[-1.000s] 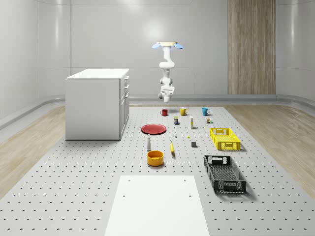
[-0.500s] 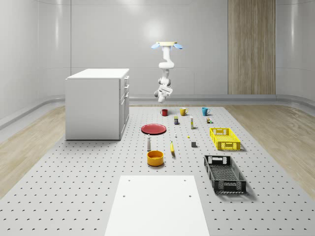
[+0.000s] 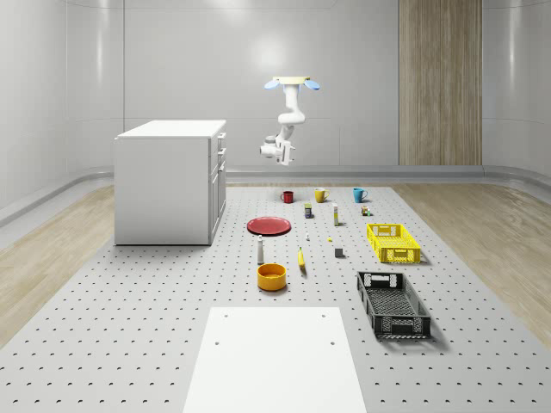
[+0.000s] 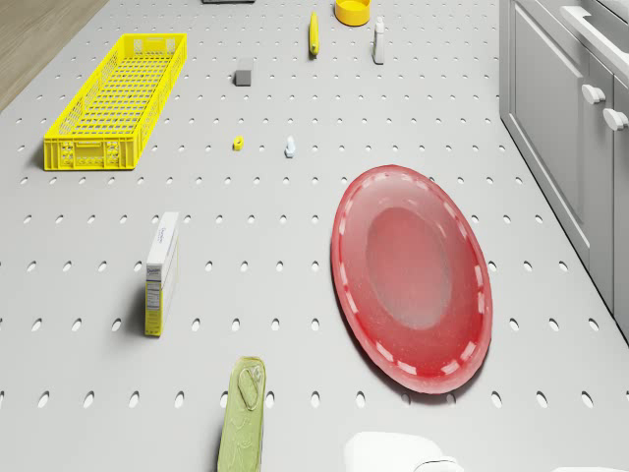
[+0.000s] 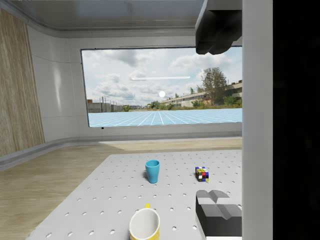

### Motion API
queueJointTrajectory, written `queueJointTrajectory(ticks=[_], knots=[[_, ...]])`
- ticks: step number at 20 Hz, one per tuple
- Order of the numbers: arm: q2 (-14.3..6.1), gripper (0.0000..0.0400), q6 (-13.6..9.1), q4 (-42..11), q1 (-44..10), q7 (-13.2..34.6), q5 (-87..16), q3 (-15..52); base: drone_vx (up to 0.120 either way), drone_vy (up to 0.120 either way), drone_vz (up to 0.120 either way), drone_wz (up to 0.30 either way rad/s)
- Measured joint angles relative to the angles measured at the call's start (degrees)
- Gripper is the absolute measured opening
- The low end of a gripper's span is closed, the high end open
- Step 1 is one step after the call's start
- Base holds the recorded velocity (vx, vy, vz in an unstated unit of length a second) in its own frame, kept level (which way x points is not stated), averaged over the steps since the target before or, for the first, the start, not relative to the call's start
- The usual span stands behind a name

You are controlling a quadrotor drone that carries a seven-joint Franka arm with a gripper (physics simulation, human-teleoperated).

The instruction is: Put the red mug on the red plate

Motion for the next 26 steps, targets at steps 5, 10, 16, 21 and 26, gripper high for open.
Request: queueJointTrajectory(ticks=[5, 10, 16, 21, 26], knots=[[-3.91, 0.04, -5.63, -13.25, -15.07, 12.48, -25.17, 12.75, 0.0, 0.0, -0.12, 0.0], [-7.3, 0.04, -11.42, -17.66, -27.51, 20.97, -36.15, 19.54, -0.008, 0.0, -0.12, 0.0], [-10.4, 0.04, -14.19, -18.84, -35.05, 25.93, -39.85, 23.19, -0.12, 0.12, -0.12, 0.0], [-12.38, 0.04, -14.31, -18.99, -37.87, 27.91, -40.23, 24.67, -0.12, 0.12, -0.12, 0.0], [-14.11, 0.04, -13.54, -18.96, -39.37, 29.06, -39.81, 25.61, -0.104, 0.032, -0.12, 0.0]])
